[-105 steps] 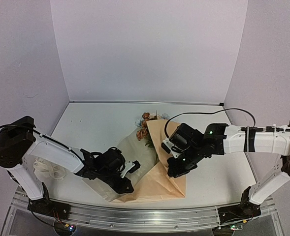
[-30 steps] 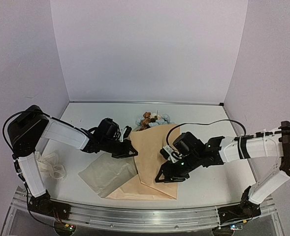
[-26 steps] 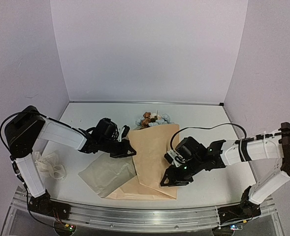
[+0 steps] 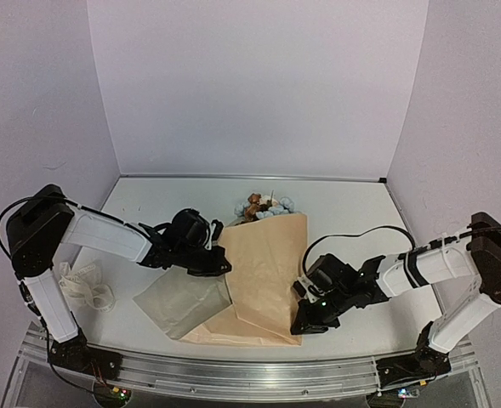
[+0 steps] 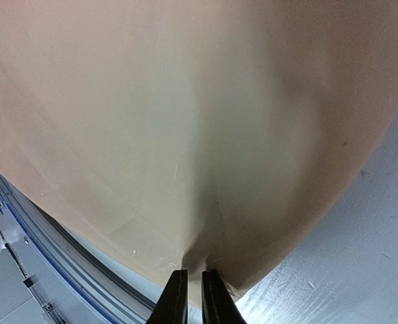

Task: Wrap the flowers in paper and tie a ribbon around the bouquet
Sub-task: Press the fold line on the 2/3-folded wrapping paper.

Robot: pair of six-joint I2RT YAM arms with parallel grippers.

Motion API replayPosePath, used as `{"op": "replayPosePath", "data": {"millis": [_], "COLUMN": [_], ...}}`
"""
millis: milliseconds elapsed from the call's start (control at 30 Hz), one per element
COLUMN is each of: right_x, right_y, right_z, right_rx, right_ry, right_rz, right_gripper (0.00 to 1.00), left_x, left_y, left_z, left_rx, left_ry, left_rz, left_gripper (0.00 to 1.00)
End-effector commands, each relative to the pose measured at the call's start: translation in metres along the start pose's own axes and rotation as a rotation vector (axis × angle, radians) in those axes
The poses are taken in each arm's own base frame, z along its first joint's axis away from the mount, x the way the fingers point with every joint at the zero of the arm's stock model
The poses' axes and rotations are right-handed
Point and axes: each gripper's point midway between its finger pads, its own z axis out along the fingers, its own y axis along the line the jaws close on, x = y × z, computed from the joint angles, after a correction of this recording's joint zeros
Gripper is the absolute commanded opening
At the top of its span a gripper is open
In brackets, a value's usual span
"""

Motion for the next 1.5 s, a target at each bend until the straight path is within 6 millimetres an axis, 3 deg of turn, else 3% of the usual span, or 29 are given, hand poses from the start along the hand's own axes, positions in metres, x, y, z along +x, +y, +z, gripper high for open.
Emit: {"op": "replayPosePath", "data": {"millis": [0, 133, 200, 367, 467, 633, 733, 967, 1167, 1467], "right_x": [-0.002, -0.002, -0.002, -0.004, -0.005, -0.005, -0.007, -0.019, -0.038, -0.078], "right_y": [-0.004, -0.001, -0.001, 0.004, 0.005, 0.010, 0.013, 0.024, 0.021, 0.002], "right_z": [0.004, 0.006, 0.006, 0.004, 0.003, 0.002, -0.001, -0.006, -0.007, 0.000], "right_rx": [0.009, 0.006, 0.005, -0.001, -0.004, -0.016, -0.020, -0.041, -0.050, -0.122], "right_ry": [-0.005, 0.007, 0.012, 0.012, 0.009, 0.017, 0.013, -0.015, -0.046, -0.083], "right_rz": [0.013, 0.023, 0.027, 0.030, 0.033, 0.042, 0.044, 0.072, 0.140, 0.318], "right_gripper": [0.09, 0.08, 0.08, 0.08, 0.08, 0.08, 0.08, 0.09, 0.10, 0.10], "left_x": [-0.030, -0.044, -0.044, -0.009, 0.029, 0.077, 0.094, 0.126, 0.138, 0.148], "left_y": [-0.009, -0.025, -0.039, -0.087, -0.107, -0.115, -0.109, -0.072, -0.051, -0.040], "left_z": [-0.032, -0.056, -0.062, -0.046, -0.027, 0.002, 0.011, 0.021, 0.024, 0.030], "left_rx": [-0.092, -0.176, -0.188, -0.055, 0.057, 0.149, 0.156, 0.089, 0.023, -0.007], "left_ry": [-0.115, -0.184, -0.191, -0.098, 0.000, 0.124, 0.158, 0.253, 0.294, 0.334], "left_rz": [0.070, 0.167, 0.216, 0.301, 0.329, 0.347, 0.327, 0.292, 0.288, 0.285], "left_gripper": [0.12, 0.35, 0.37, 0.28, 0.22, 0.10, 0.06, 0.00, 0.00, 0.00]}}
